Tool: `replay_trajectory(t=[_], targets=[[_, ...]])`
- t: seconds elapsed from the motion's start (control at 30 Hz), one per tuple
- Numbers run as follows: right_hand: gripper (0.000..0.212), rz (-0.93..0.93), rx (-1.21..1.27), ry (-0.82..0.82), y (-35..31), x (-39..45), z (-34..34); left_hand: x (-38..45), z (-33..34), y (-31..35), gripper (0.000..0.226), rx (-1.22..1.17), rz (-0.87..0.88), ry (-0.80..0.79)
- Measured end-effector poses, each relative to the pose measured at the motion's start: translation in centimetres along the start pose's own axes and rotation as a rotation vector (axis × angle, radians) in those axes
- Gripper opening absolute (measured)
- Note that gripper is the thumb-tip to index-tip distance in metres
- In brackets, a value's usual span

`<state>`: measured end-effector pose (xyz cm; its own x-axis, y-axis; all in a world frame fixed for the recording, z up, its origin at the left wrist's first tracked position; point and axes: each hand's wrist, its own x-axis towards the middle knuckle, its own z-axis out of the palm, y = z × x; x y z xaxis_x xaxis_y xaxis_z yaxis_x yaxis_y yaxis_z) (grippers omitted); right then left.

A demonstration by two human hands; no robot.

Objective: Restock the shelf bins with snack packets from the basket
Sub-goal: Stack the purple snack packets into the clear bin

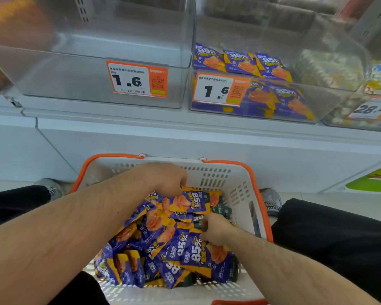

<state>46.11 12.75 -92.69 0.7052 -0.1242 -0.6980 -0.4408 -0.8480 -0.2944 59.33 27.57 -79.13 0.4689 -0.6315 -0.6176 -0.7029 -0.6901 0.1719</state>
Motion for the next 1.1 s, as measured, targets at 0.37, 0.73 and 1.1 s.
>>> replay_trajectory(t=[0.37, 0.73, 1.1], targets=[[0.021, -0.111, 0.334, 0.163, -1.1, -1.3, -6.4, -1.4, -2.0, -0.5, 0.066, -0.019, -0.063, 0.026], [0.020, -0.540, 0.779, 0.436, -8.0, -7.8, -19.5, -5.1, -8.4, -3.2, 0.007, -0.730, 0.132, 0.176], [0.069, -0.610, 0.005, 1.134, -9.5, -11.9, -20.7, -7.5, -11.7, -0.8, 0.006, -0.951, 0.250, 0.694]])
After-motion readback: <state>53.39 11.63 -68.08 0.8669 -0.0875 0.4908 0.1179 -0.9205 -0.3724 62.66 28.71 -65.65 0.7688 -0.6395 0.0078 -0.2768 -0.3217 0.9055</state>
